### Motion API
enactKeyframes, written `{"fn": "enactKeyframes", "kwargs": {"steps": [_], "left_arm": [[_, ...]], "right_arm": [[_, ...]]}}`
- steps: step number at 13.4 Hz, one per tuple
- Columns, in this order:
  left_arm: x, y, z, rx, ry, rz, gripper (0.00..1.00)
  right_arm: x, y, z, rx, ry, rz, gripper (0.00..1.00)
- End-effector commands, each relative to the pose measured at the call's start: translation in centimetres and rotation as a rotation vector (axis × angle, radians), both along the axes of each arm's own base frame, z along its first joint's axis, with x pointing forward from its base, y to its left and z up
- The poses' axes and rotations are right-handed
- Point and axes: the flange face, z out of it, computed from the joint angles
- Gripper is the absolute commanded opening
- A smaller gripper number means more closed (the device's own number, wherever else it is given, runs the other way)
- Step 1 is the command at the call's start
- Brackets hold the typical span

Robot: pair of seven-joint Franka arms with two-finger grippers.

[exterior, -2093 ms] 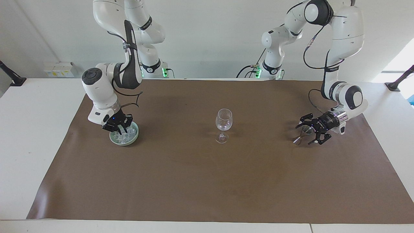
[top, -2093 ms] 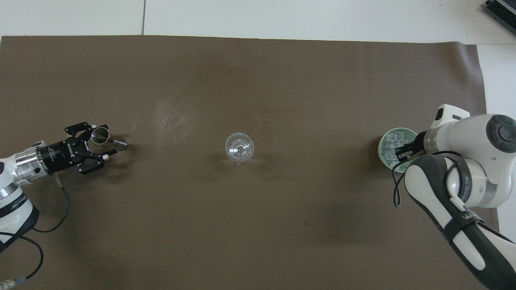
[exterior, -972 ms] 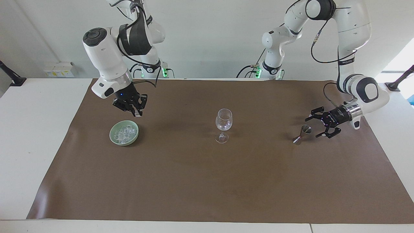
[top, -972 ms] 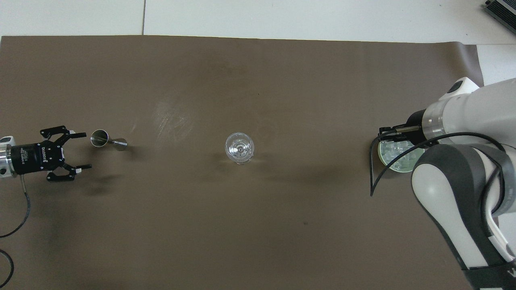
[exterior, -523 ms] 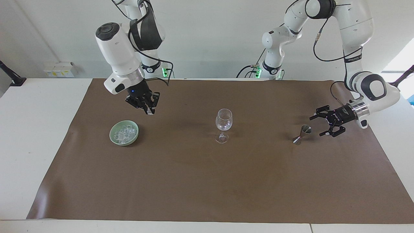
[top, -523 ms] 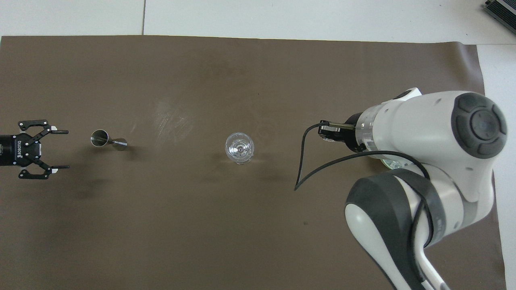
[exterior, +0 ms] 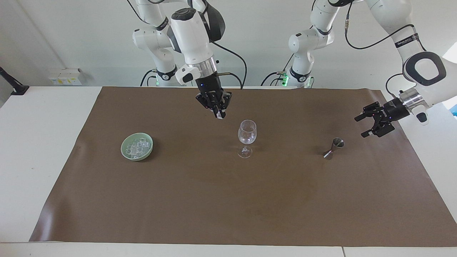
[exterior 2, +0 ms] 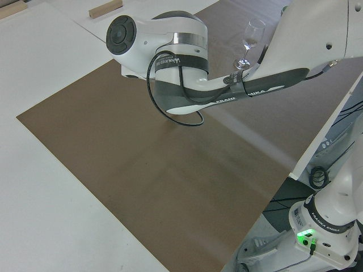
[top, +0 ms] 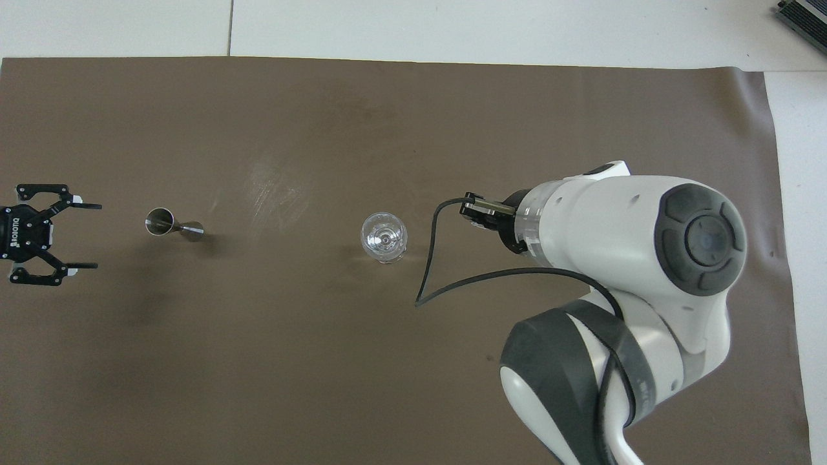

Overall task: Pour wine and add ice with both arms
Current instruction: 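Carry the ice with the right gripper over the wine glass, then open the right gripper to drop the ice into the glass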

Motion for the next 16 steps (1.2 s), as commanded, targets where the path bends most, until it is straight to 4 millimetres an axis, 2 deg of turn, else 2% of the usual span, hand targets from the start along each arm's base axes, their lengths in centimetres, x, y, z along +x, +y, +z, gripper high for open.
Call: {"fn": "enactKeyframes", "kwargs": {"steps": [1,2,4,6,8,10,12,16], "left_arm": [[1.0,-3.2,3.2,0.074,-0.045,-0.119,1.0],[1.1,-4.4,4.3,0.115,-0.068,-0.168,1.0],[1.1,-7.4,6.1,0.175,-0.131,-0.279,1.0],[0.8,-9.4,6.9,0.222,-0.158,-0.377,1.0],[0.6,-12.3,7.6,0.292,-0.208,-0.552,1.0],[0.9,-13.1,8.6,0.317,-0.254,-0.627,1.0],[1.2,-13.0,10.3,0.373,-0.319,-0.744,1.0],[1.2,-13.4,12.3,0.436,-0.406,-0.898,1.0]], "right_arm": [[0.1,2.4,-0.6,0.036,0.008,-0.013,0.0],[-0.1,3.4,-0.7,0.05,0.001,-0.016,0.0],[0.1,4.0,-1.5,0.052,0.007,-0.017,0.0],[0.6,4.1,-2.1,0.068,-0.009,-0.023,0.0],[0.8,4.2,-2.6,0.067,-0.003,-0.024,0.0],[0.3,5.5,-3.2,0.074,-0.007,-0.004,0.0],[0.4,5.6,-3.5,0.076,-0.008,-0.003,0.0],[0.7,5.7,-3.9,0.066,-0.025,0.007,0.0]]}}
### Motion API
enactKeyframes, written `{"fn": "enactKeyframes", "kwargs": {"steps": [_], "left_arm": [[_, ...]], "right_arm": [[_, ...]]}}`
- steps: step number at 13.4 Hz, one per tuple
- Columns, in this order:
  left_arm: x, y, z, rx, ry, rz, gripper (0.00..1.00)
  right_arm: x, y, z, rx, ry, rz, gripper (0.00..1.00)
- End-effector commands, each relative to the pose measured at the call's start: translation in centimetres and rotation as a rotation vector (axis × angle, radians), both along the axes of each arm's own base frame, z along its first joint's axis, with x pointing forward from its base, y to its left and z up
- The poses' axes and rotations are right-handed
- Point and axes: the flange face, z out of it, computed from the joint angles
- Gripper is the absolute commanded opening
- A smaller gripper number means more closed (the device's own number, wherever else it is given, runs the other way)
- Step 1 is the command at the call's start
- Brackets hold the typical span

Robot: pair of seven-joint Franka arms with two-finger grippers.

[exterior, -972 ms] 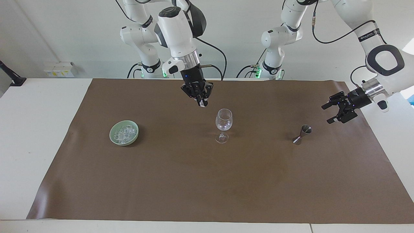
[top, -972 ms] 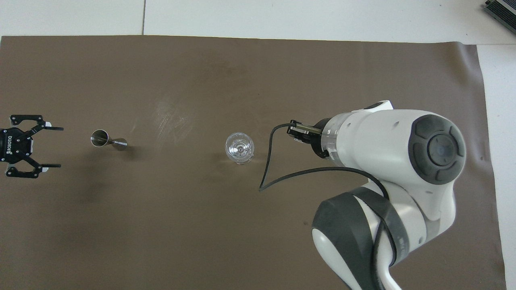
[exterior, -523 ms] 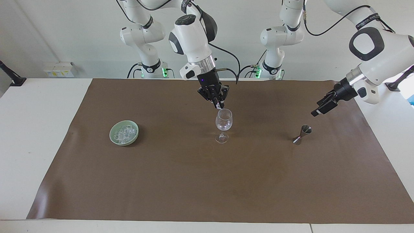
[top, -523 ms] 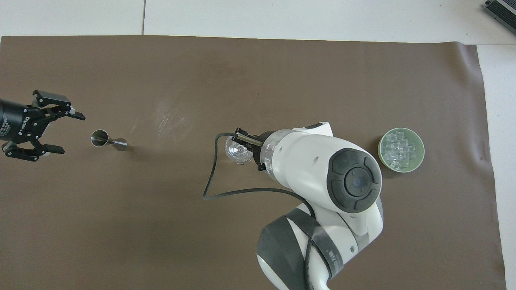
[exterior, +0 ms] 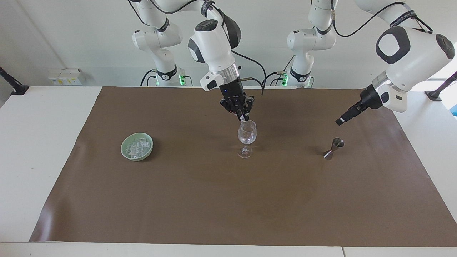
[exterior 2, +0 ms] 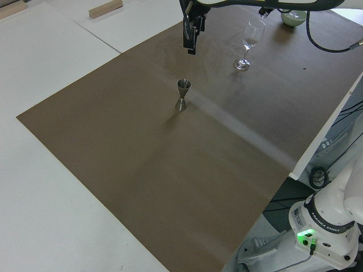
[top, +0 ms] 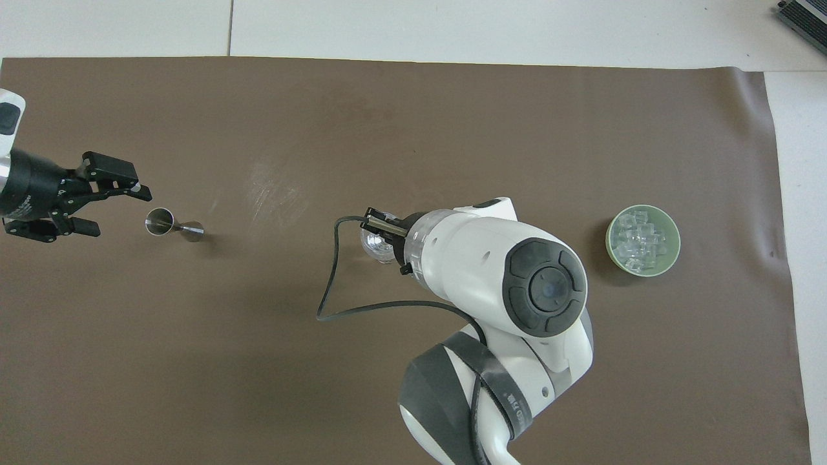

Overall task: Pour wine and add ice with both arms
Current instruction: 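Open the right gripper to drop the ice into the glass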

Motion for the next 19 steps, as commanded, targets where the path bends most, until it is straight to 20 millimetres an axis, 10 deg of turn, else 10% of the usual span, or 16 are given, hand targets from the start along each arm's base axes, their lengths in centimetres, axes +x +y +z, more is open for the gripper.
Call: {"fn": "enactKeyframes", "kwargs": {"steps": [1,10,19], "left_arm": [[-0.2,-0.6,2.0,0.031,-0.057,-0.106,1.0],[-2.7,-0.2,6.4,0.114,-0.164,-0.196,1.0],[-3.7,-0.1,6.2,0.116,-0.081,-0.22,1.0]], "right_arm": [[0.8,0.5,0.1,0.019,-0.038,-0.013,0.0],[0.6,1.8,-1.8,0.009,-0.023,0.009,0.14],[1.3,1.0,-1.3,0.0,-0.014,-0.004,0.2]]}}
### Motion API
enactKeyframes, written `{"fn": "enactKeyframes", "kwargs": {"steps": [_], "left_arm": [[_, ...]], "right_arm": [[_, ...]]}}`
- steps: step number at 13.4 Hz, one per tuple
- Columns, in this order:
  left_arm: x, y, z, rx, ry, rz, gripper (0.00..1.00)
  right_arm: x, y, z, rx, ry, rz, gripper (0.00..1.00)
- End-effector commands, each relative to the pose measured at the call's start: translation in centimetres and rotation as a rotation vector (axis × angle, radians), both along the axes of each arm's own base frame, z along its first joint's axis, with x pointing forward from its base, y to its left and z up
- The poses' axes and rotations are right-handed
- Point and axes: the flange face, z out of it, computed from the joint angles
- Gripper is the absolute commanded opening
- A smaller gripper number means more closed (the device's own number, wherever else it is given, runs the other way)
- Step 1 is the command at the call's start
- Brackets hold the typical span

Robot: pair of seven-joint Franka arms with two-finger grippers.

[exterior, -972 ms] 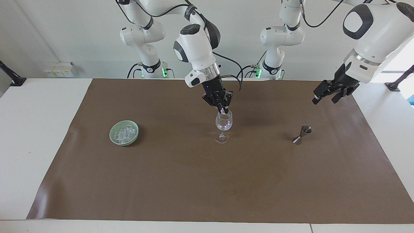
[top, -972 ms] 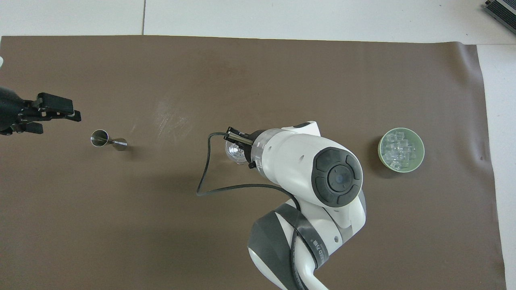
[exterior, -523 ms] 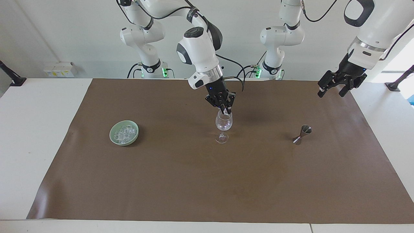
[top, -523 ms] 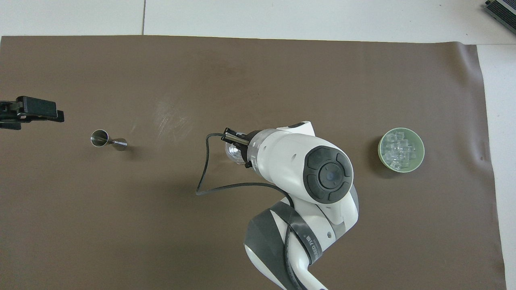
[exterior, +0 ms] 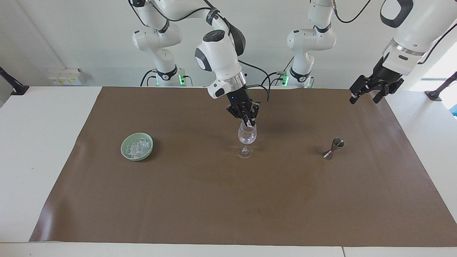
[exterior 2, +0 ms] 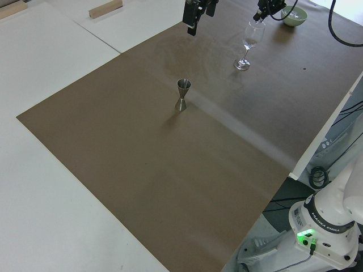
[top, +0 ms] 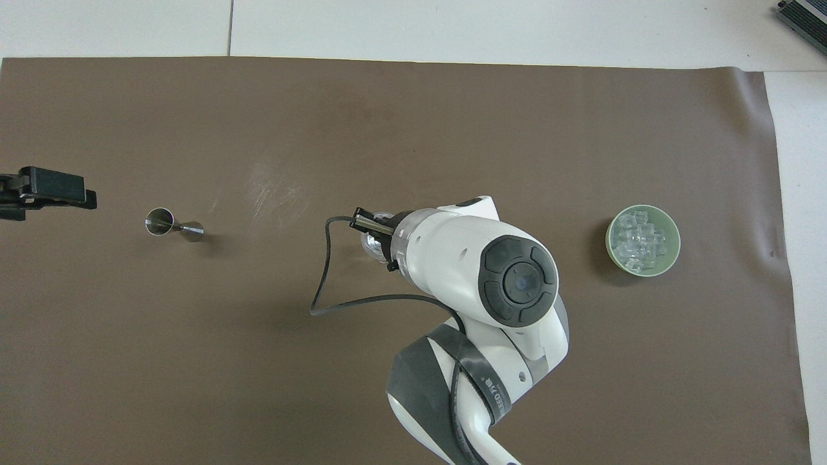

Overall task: Pour wine and add ice with both arms
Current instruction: 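Open the right gripper to drop the ice into the glass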

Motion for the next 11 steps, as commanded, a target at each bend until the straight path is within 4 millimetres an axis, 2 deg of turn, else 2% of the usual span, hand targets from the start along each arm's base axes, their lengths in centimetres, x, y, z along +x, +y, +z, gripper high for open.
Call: {"fn": "enactKeyframes", "kwargs": {"steps": [1,4,7,9,11], "left_arm": [[-0.89,-0.11,0.12,0.02,0.02,-0.025,1.0],[-1.32,-0.17,-0.14,0.024,0.048,-0.065,1.0],[-1.52,0.03,-0.14,0.028,0.041,-0.097,1.0],[-1.56,0.2,-0.21,0.029,0.038,-0.103,1.0],[-1.55,0.36,-0.35,0.028,0.04,-0.094,1.0]], "right_arm": [[0.89,-0.38,0.46,-0.008,-0.002,-0.021,0.2],[0.85,-0.4,0.31,-0.009,0.001,-0.021,0.23],[0.85,-0.4,0.31,-0.009,0.001,-0.021,0.35],[0.84,-0.4,0.29,-0.01,0.003,-0.021,0.5],[0.84,-0.41,0.29,-0.01,0.003,-0.021,0.55]]}}
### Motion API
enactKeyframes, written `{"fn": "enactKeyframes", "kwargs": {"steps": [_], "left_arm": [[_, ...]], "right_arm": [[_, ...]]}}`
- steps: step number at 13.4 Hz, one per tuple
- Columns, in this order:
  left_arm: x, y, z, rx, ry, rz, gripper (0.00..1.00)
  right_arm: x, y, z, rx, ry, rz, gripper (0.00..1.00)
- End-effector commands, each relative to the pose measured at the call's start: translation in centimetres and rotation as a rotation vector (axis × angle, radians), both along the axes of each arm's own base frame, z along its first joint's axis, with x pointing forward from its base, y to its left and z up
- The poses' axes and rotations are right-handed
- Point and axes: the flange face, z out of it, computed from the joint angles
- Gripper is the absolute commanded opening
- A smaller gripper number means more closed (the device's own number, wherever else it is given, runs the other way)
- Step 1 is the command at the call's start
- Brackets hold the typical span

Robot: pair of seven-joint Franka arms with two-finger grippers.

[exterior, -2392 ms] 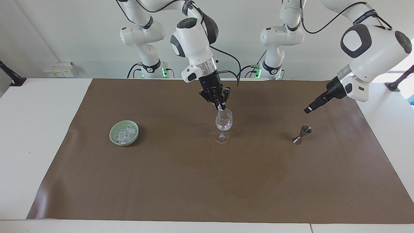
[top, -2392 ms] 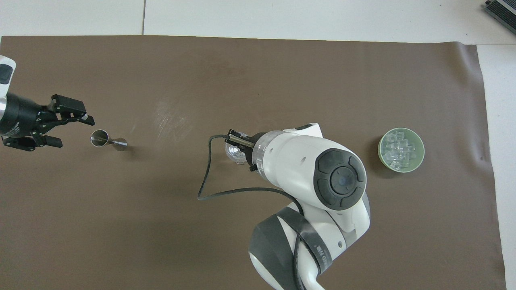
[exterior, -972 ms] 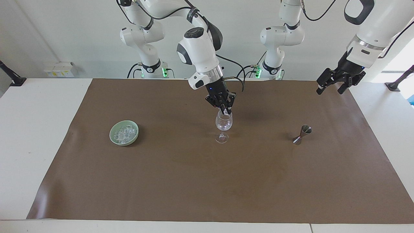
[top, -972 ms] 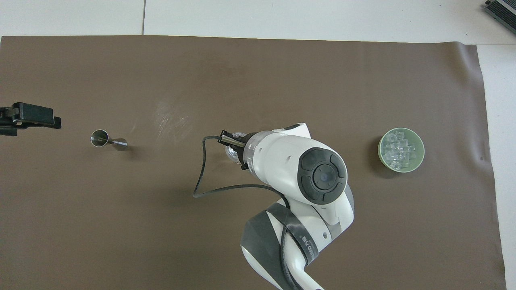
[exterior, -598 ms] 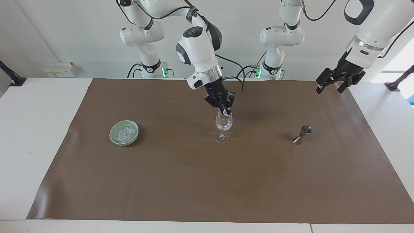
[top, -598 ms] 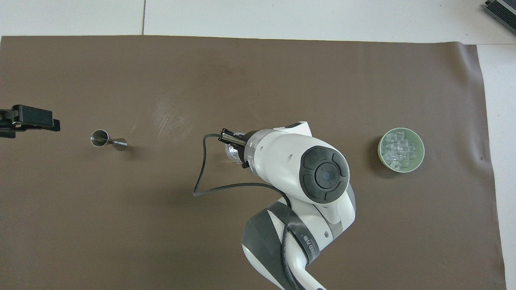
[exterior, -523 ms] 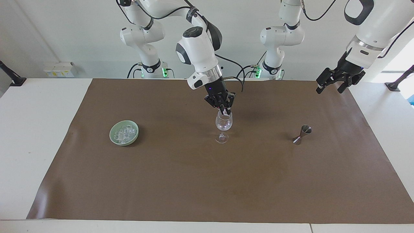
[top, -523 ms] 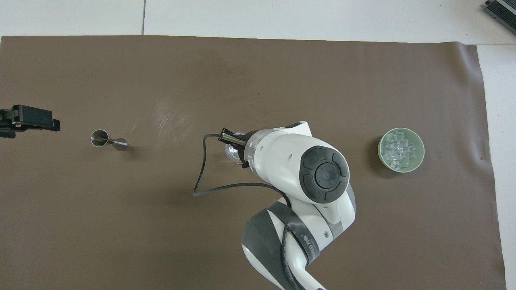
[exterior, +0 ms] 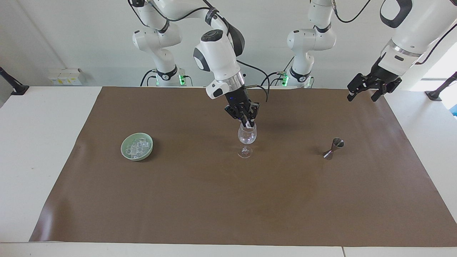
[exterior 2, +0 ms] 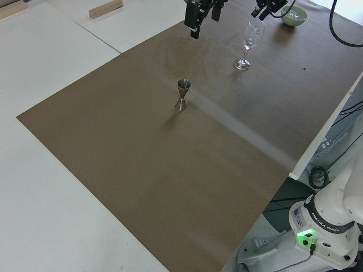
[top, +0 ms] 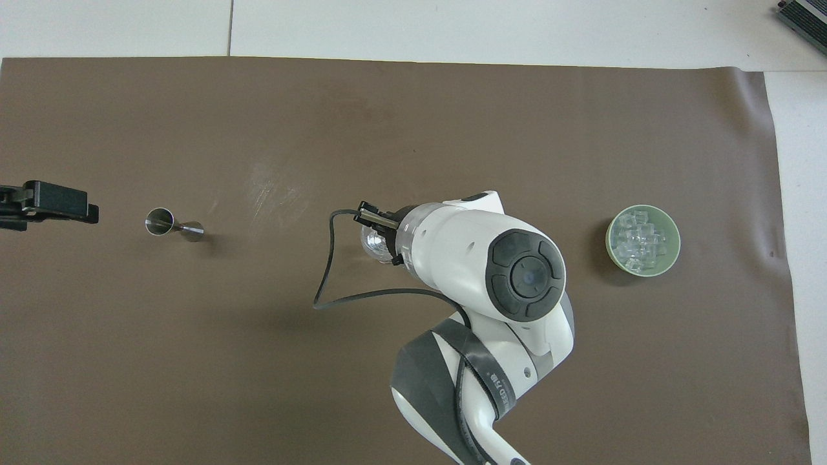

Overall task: Pour wine and add ice with both arms
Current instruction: 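Open the right gripper to drop the ice into the glass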

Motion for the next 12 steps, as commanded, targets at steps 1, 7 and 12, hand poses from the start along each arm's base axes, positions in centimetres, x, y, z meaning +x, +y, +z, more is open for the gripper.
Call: {"fn": "enactKeyframes", "kwargs": {"steps": [1,7,12], "left_arm": [[-0.9,0.5,0.1,0.02,-0.001,-0.006,1.0],[-0.9,0.9,0.2,0.02,-0.002,0.003,1.0],[-1.0,0.8,0.1,0.019,0.003,0.001,1.0]], "right_arm": [[0.4,0.1,0.2,-0.009,0.003,-0.012,0.62],[1.0,-0.8,1.8,-0.098,-0.034,0.016,1.0],[3.1,-8.3,5.6,-0.242,-0.083,0.007,1.0]]}}
